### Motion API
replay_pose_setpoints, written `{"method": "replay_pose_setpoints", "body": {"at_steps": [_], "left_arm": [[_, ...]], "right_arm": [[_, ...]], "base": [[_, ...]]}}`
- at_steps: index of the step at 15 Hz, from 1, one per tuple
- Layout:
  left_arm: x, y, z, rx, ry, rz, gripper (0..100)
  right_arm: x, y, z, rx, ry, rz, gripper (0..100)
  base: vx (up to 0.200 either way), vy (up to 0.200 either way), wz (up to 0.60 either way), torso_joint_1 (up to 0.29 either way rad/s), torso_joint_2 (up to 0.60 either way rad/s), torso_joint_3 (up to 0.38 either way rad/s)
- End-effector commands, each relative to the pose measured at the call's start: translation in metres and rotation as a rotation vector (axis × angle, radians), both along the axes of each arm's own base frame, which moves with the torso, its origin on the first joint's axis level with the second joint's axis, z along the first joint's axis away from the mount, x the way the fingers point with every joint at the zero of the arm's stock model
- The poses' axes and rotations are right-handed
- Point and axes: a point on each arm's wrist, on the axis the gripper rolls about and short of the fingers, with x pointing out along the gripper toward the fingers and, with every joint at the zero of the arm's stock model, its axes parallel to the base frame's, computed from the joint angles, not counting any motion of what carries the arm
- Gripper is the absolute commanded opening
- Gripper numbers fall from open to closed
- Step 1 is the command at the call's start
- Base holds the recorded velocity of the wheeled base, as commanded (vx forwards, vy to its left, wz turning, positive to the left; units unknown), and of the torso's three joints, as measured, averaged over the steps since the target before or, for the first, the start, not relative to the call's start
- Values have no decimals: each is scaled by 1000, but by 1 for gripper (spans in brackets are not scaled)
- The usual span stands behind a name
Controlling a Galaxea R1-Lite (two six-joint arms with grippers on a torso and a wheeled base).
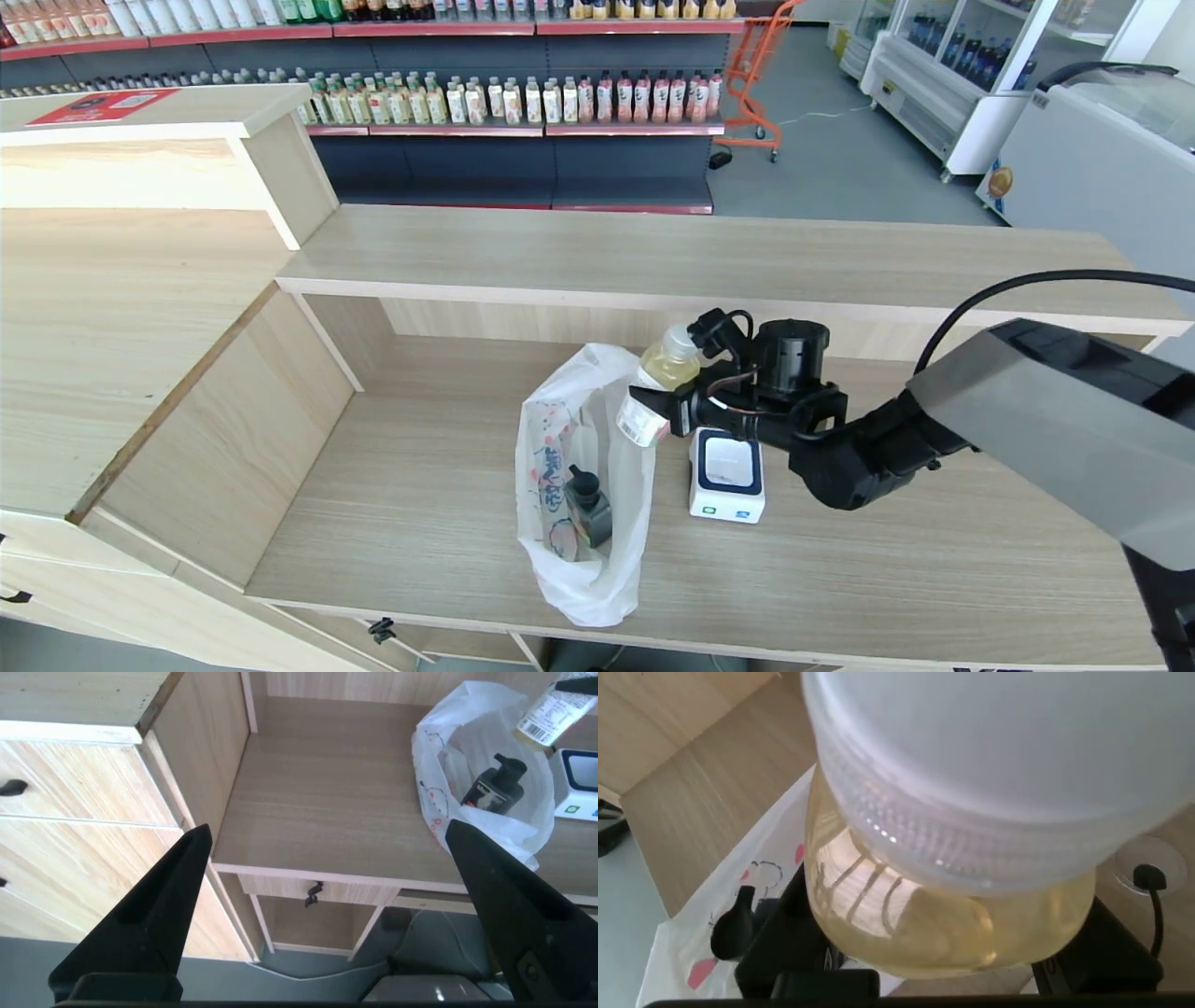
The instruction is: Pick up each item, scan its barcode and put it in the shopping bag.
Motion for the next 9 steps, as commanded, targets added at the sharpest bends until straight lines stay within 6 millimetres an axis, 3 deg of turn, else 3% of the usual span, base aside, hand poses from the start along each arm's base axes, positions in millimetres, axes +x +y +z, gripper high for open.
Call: {"method": "replay_pose_setpoints", "body": {"at_steps": [1, 4, 6, 9], "left_arm": [[0, 0, 0, 0, 0, 0, 100], [0, 0, 0, 0, 0, 0, 100], [0, 0, 0, 0, 0, 0, 100], [0, 0, 0, 0, 0, 0, 100]], "right_arm": [[10, 28, -25, -12, -3, 48, 0], [16, 50, -30, -18, -54, 87, 0], [18, 45, -51, -126, -107, 97, 0], [20, 42, -70, -155, -107, 94, 0]], "base": [[0, 0, 0, 0, 0, 0], [0, 0, 0, 0, 0, 0], [0, 0, 0, 0, 0, 0], [0, 0, 0, 0, 0, 0]]}}
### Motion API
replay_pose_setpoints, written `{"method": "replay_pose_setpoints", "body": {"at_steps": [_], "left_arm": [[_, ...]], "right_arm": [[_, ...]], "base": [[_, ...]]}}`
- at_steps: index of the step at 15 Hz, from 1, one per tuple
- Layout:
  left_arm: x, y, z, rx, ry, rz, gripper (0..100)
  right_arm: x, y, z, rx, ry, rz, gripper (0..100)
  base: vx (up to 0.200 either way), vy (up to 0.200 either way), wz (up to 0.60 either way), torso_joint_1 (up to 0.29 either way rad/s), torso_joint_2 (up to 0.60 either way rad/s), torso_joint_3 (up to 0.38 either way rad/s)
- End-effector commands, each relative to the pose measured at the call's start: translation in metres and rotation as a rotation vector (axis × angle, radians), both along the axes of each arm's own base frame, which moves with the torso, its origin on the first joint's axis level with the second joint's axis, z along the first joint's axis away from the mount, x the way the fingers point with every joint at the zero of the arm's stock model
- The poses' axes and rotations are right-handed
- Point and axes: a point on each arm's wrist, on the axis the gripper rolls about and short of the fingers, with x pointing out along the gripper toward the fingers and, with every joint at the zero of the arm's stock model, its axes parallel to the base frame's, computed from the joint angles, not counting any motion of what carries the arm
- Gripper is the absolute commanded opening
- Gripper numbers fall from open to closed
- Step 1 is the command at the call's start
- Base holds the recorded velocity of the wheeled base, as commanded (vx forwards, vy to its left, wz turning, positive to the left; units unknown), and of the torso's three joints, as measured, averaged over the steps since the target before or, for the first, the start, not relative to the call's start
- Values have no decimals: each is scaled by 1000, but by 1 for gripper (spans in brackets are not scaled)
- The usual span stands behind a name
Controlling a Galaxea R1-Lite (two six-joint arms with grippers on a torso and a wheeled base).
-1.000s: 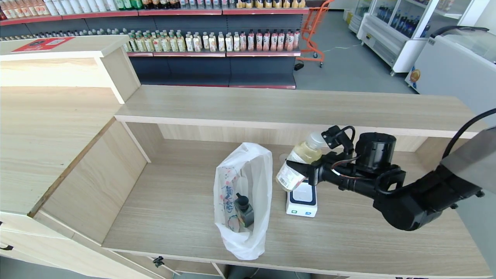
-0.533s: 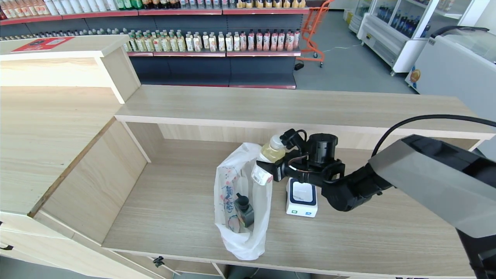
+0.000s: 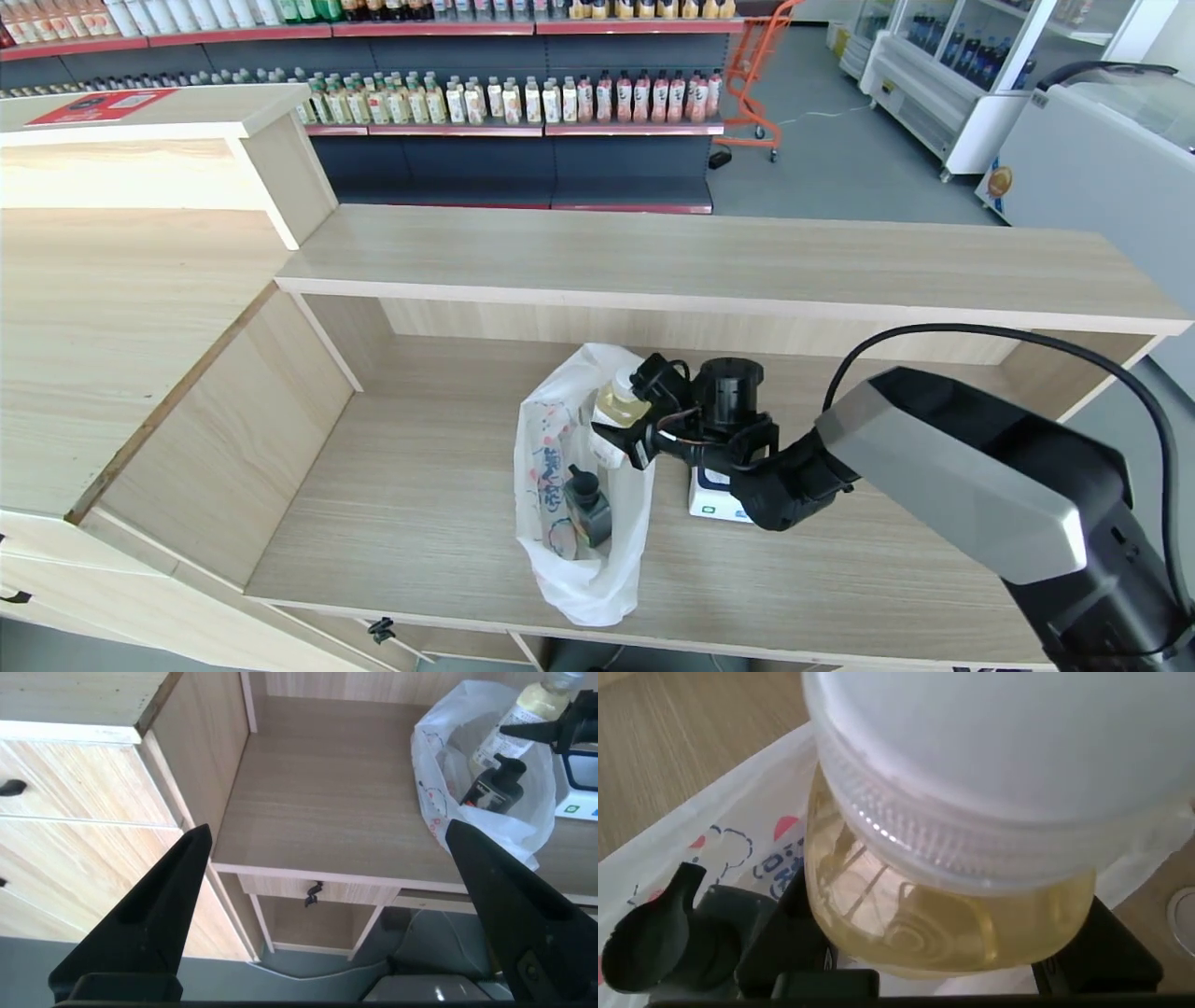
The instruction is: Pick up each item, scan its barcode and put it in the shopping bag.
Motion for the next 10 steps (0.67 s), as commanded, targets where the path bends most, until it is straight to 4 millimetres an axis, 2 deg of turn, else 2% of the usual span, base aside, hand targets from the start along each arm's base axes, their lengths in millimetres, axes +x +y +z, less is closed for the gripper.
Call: {"method": "replay_pose_setpoints", "body": {"at_steps": [1, 5, 6, 8, 10], "left_arm": [[0, 0, 0, 0, 0, 0, 100], [0, 0, 0, 0, 0, 0, 100], [0, 0, 0, 0, 0, 0, 100], [0, 0, 0, 0, 0, 0, 100], [0, 0, 0, 0, 0, 0, 100]], "right_arm": [[1, 0, -18, -12, 18, 0, 0], [3, -5, -23, -12, 1, -11, 0], [3, -7, -20, -1, -13, -14, 100], [2, -11, -4, 35, -17, -25, 100], [-26, -34, 47, 166, 101, -65, 100]], "base": [[0, 0, 0, 0, 0, 0], [0, 0, 0, 0, 0, 0], [0, 0, 0, 0, 0, 0], [0, 0, 0, 0, 0, 0], [0, 0, 0, 0, 0, 0]]}}
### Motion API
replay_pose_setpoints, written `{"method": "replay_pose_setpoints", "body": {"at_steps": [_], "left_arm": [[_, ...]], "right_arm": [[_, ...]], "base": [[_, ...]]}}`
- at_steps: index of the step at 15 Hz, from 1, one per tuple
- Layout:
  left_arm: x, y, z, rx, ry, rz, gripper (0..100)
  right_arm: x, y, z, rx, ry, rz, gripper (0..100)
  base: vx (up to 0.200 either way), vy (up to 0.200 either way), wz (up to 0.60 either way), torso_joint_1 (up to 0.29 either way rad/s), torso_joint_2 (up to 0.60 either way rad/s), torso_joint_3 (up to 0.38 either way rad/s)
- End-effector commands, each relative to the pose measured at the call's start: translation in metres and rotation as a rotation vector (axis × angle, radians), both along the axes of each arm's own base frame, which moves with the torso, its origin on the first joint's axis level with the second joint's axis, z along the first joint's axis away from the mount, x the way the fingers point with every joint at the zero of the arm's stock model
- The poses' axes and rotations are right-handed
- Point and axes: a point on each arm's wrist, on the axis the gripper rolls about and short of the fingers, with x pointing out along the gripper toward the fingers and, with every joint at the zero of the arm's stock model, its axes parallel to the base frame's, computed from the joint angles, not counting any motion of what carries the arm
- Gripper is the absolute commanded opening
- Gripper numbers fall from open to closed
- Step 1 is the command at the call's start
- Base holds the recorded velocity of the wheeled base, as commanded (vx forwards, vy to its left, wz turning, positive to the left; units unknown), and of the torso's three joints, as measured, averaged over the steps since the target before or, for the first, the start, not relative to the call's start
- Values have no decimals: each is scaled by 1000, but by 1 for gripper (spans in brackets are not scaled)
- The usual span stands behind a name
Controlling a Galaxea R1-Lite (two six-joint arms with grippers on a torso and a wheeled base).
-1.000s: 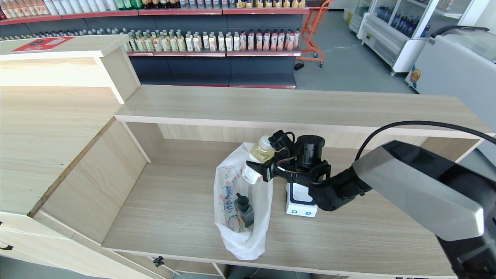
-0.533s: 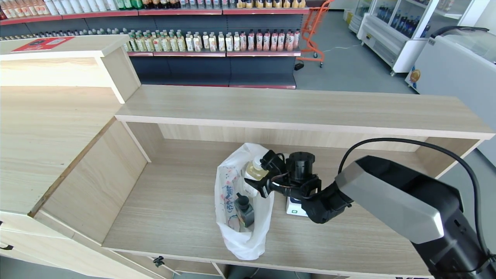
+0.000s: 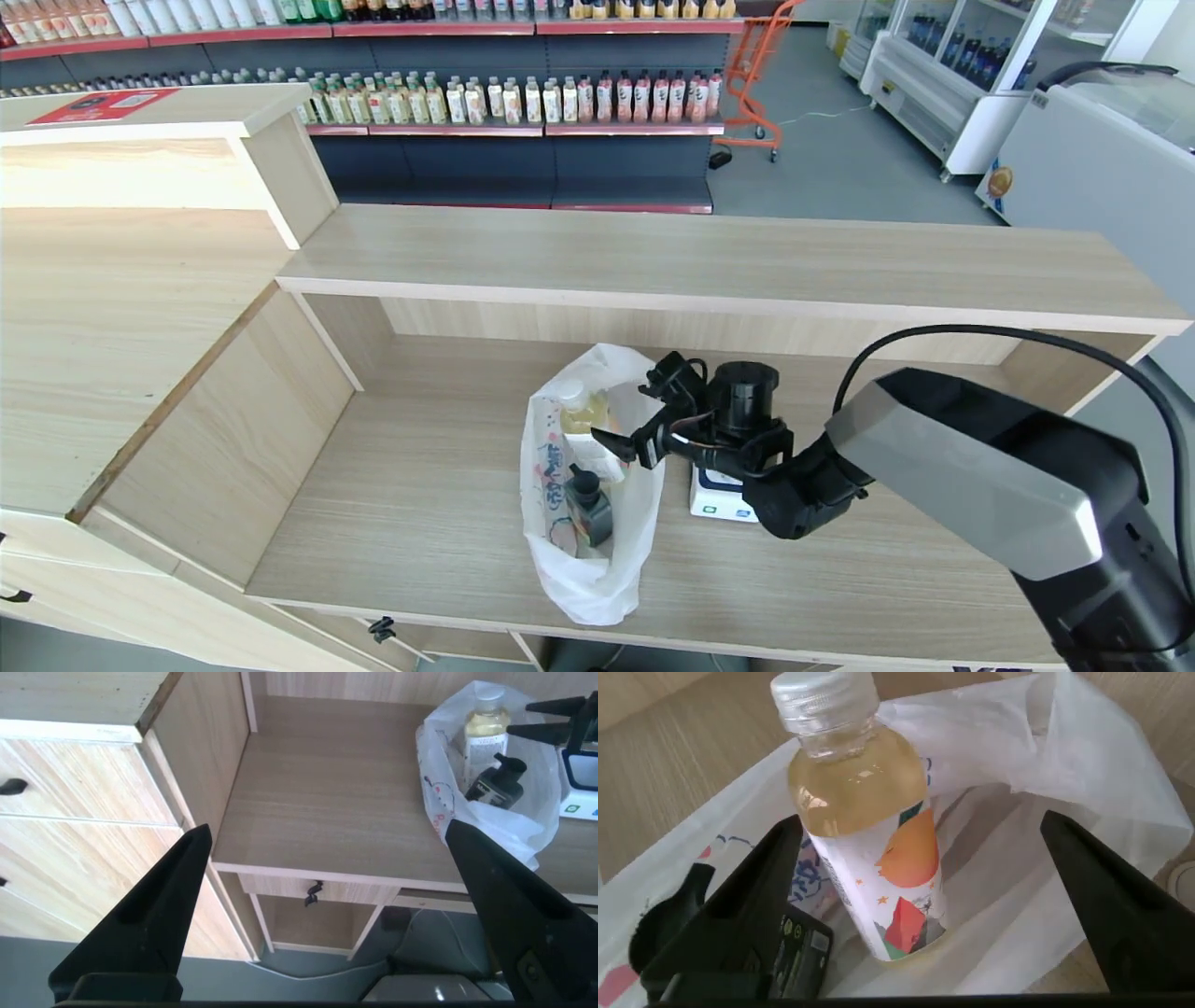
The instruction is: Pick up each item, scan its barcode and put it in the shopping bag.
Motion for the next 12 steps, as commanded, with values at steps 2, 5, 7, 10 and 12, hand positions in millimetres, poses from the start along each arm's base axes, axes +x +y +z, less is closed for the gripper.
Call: {"method": "replay_pose_setpoints", "body": {"at_steps": [2, 5, 7, 10, 12], "left_arm": [[0, 0, 0, 0, 0, 0, 100], [0, 0, 0, 0, 0, -2, 100], [0, 0, 0, 0, 0, 0, 100], [0, 0, 0, 0, 0, 0, 100], [0, 0, 0, 0, 0, 0, 100]], "right_arm": [[-65, -52, 89, 171, 129, -64, 100], [-171, -126, 136, 221, 151, -144, 100], [-208, -156, 146, 226, 114, -214, 100], [-268, -184, 137, 202, 102, -299, 100], [-311, -198, 126, 200, 104, -315, 100]], "base": [[0, 0, 0, 0, 0, 0], [0, 0, 0, 0, 0, 0], [0, 0, 0, 0, 0, 0], [0, 0, 0, 0, 0, 0], [0, 0, 0, 0, 0, 0]]}}
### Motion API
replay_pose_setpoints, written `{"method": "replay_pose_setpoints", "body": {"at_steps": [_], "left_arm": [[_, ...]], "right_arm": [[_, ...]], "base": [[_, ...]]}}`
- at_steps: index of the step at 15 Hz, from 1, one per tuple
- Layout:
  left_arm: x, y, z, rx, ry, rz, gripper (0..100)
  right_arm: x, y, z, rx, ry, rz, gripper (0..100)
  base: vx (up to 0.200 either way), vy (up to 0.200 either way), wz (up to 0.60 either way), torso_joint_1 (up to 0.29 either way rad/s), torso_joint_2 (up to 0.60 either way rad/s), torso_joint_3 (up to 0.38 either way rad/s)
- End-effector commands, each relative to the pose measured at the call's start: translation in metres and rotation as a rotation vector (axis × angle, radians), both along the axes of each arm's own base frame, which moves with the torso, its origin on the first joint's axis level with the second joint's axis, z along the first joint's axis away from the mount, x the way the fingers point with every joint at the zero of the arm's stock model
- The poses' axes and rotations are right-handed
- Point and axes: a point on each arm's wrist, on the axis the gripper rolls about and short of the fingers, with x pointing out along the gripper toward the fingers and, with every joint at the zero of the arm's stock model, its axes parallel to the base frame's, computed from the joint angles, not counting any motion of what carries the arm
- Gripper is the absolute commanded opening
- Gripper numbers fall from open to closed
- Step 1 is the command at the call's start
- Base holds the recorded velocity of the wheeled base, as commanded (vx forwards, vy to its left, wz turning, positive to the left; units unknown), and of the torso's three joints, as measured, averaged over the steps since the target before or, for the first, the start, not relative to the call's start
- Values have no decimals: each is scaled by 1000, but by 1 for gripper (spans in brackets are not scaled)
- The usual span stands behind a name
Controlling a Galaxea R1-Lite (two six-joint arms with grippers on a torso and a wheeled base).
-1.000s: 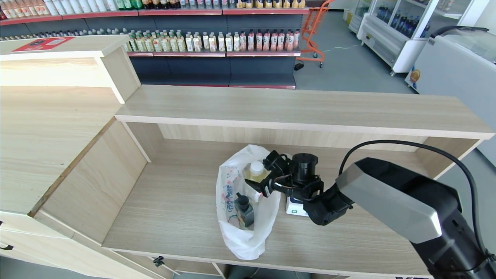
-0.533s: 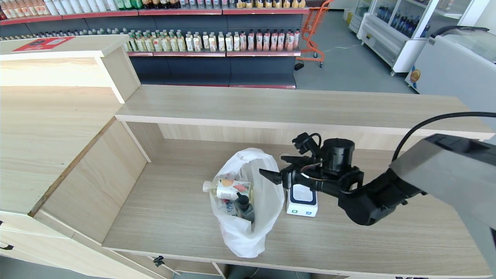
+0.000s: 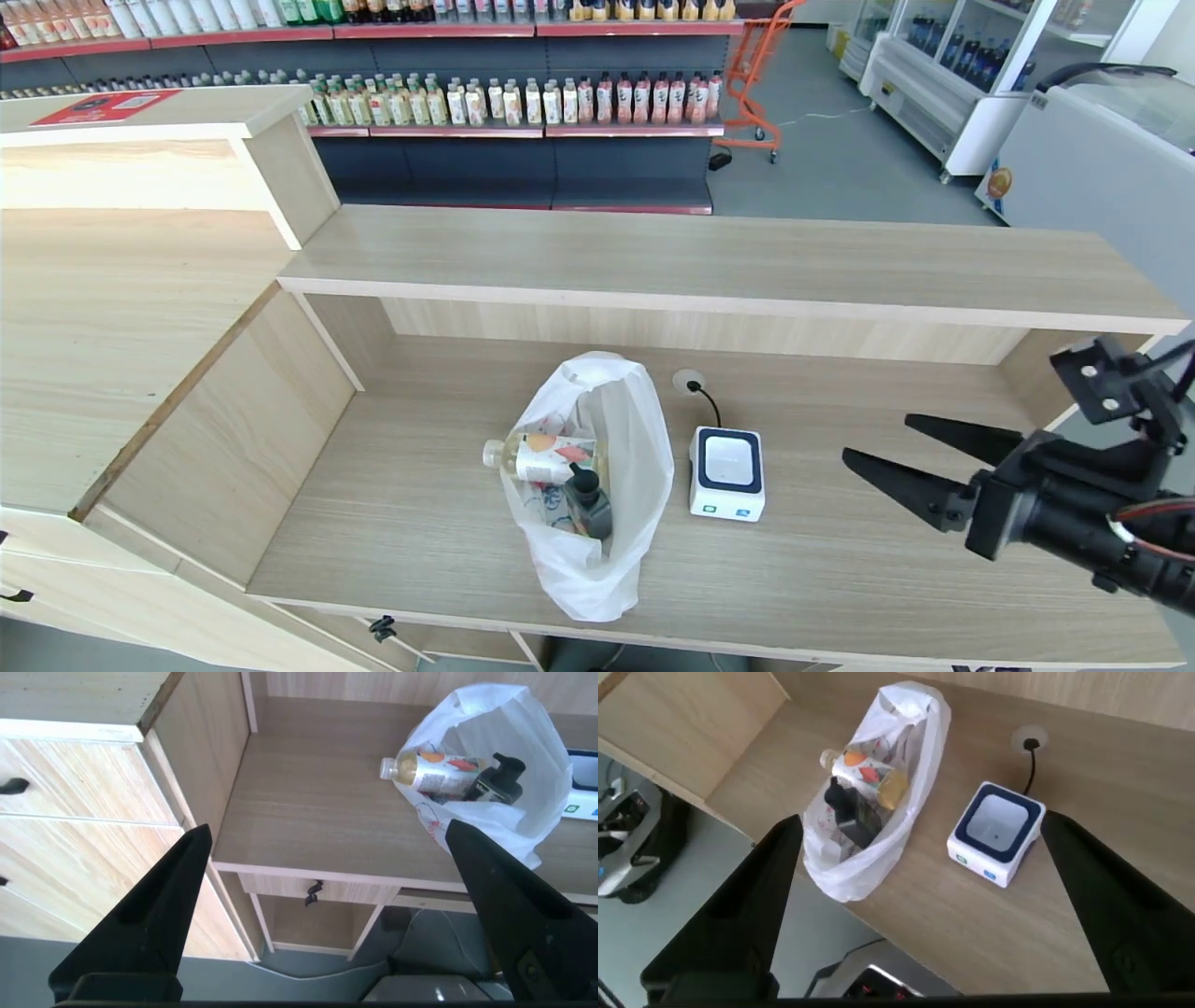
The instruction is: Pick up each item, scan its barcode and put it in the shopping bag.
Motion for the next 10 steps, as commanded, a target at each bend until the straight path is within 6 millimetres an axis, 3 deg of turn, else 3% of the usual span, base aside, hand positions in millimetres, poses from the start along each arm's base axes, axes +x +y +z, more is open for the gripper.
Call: {"method": "replay_pose_setpoints", "body": {"at_steps": [1, 4, 7, 10], "left_arm": [[0, 0, 0, 0, 0, 0, 100], [0, 0, 0, 0, 0, 0, 100], [0, 0, 0, 0, 0, 0, 100], [0, 0, 0, 0, 0, 0, 100]], "right_arm": [[-86, -32, -12, 10, -62, -66, 100], [-136, -50, -37, -73, -120, -202, 100], [-174, -60, -72, -134, -34, -435, 100], [-192, -61, -86, -139, -106, -486, 100]], "base": [[0, 0, 0, 0, 0, 0], [0, 0, 0, 0, 0, 0], [0, 0, 0, 0, 0, 0], [0, 0, 0, 0, 0, 0]]}}
